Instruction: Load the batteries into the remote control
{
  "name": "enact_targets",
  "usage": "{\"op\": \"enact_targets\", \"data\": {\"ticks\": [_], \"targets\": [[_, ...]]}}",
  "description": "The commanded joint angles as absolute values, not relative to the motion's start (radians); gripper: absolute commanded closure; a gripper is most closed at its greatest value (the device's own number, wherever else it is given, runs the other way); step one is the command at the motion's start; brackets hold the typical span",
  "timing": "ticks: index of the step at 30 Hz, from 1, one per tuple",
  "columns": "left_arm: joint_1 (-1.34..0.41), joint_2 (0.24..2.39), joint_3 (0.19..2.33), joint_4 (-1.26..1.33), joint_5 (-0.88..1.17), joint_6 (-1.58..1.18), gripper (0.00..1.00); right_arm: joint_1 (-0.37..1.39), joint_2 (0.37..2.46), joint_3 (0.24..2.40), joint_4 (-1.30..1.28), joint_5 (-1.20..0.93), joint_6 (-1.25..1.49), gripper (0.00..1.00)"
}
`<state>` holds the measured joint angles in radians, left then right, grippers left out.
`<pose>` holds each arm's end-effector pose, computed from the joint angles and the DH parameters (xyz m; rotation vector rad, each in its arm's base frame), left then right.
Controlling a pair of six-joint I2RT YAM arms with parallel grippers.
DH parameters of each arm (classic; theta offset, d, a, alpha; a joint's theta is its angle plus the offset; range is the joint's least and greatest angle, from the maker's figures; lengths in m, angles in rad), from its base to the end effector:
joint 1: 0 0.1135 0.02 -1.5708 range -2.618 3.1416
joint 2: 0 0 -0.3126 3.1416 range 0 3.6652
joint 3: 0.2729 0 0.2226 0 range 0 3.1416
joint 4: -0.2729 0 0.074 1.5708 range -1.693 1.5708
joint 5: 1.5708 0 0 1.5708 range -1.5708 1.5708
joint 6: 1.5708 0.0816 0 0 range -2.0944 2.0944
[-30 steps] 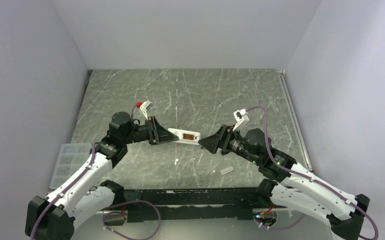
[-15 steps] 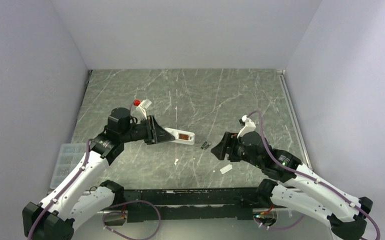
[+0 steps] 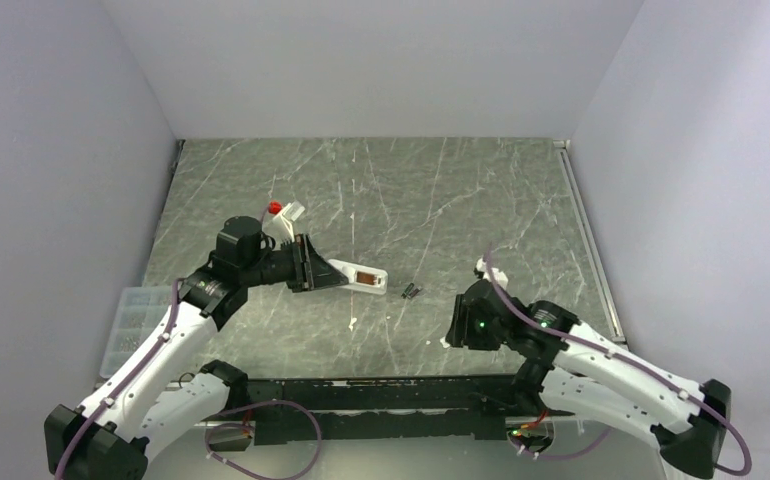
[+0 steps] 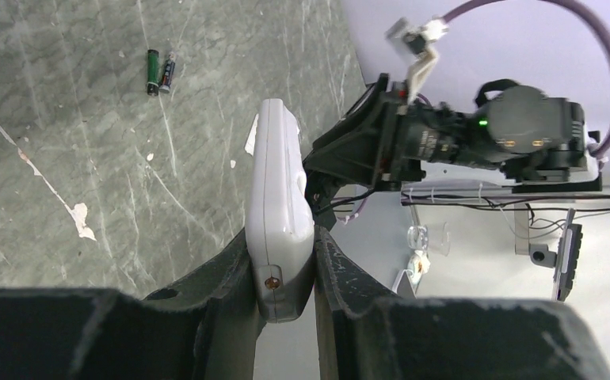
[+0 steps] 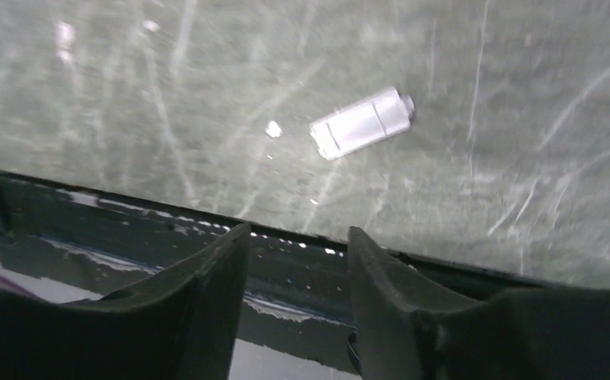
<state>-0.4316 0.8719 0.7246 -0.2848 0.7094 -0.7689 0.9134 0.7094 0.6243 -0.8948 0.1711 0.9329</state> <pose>0.1260 -0.1165 0.3238 0.1415 2.2033 -1.4333 0.0645 0.0608 0.2305 0.0935 2.6076 0.4982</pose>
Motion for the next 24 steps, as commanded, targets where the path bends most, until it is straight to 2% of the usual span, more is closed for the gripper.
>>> {"op": "enact_targets", "data": {"ticks": [1,7,11,24], "targets": [[-0.436,0.853,0.760,-0.277,0.729,-0.740,1.00,0.916,0.782,0.564,-0.869,0.103,0.937,0.58],[-0.436,0.841,0.757,-0.287,0.730,-0.736,1.00,0.917,0.891,0.547,-0.805,0.105,0.916,0.87],[-0.436,0.839,0.763,-0.298,0.729,-0.727,1.00,0.917,0.980,0.554,-0.766,0.127,0.899,0.99],[-0.434,0.827,0.784,-0.327,0.744,-0.711,1.00,0.916,1.141,0.566,-0.679,0.181,0.881,1.00]]}}
